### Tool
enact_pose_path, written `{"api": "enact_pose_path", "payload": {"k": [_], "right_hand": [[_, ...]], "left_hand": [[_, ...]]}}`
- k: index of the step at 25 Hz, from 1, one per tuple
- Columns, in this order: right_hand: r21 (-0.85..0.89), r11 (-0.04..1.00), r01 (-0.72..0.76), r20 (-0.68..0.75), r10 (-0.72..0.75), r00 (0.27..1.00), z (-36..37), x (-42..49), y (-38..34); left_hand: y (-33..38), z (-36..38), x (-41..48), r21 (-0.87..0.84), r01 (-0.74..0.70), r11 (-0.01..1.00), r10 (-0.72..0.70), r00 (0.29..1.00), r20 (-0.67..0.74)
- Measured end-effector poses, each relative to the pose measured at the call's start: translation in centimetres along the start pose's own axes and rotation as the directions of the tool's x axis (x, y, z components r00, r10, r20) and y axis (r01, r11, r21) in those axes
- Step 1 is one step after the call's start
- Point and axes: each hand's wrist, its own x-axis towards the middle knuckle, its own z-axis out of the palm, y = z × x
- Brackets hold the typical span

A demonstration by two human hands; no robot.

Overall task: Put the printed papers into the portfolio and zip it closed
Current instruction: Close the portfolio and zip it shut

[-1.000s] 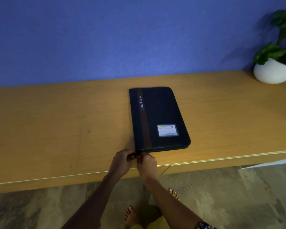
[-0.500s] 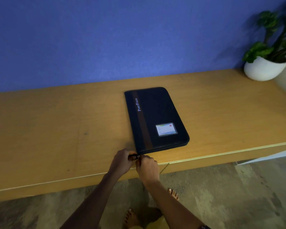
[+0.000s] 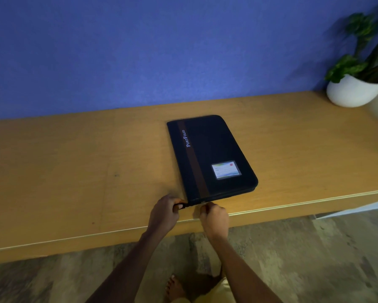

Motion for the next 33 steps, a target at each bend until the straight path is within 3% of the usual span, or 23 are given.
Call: {"api": "enact_pose_path", "payload": {"k": [3,5,8,13,15,18,21,24,30,33], "right_hand": [[-0.066,0.981,-0.181,-0.135,0.171,0.976,-4.0,2.9,4.5],[-0.141,0.969,-0.201,-0.166,0.177,0.970,-6.7,5.1,7.0],[-0.231,0.962,-0.146,-0.113,0.123,0.986,-8.1,6.9,8.8],[-0.174,0.982,-0.078,-0.114,0.058,0.992,-8.8,7.9,10.6],[-0.182,0.983,-0.009,-0.107,-0.011,0.994,-9.1,8.3,10.8],[-0.175,0.983,0.050,-0.090,-0.067,0.994,-9.4,8.9,11.5],[-0.165,0.979,0.118,-0.077,-0.132,0.988,-9.5,9.3,12.1],[-0.138,0.975,0.171,-0.040,-0.178,0.983,-9.7,9.9,12.5],[-0.091,0.931,0.354,0.097,-0.346,0.933,-10.6,11.1,14.2],[-0.073,0.917,0.392,0.131,-0.381,0.915,-11.0,12.2,14.5]], "left_hand": [[-1.8,-0.9,-0.3,0.050,0.036,0.998,-0.035,0.999,-0.010],[-3.2,-1.5,-0.5,0.070,0.069,0.995,-0.068,0.997,-0.019],[-3.5,-1.0,-0.3,0.127,0.083,0.988,-0.089,0.995,0.040],[-2.1,-0.9,1.8,0.364,0.018,0.931,-0.104,0.970,0.220],[-1.0,-1.3,3.3,0.425,-0.045,0.904,-0.053,0.975,0.217],[1.8,-0.9,6.1,0.356,-0.197,0.914,0.122,0.967,0.223],[5.5,1.1,9.0,0.289,-0.403,0.869,0.308,0.895,0.323],[9.5,3.6,12.6,0.338,-0.569,0.749,0.385,0.790,0.478],[15.1,7.2,19.2,0.425,-0.744,0.515,0.295,0.620,0.727],[16.5,7.9,21.5,0.400,-0.787,0.470,0.296,0.567,0.769]]}}
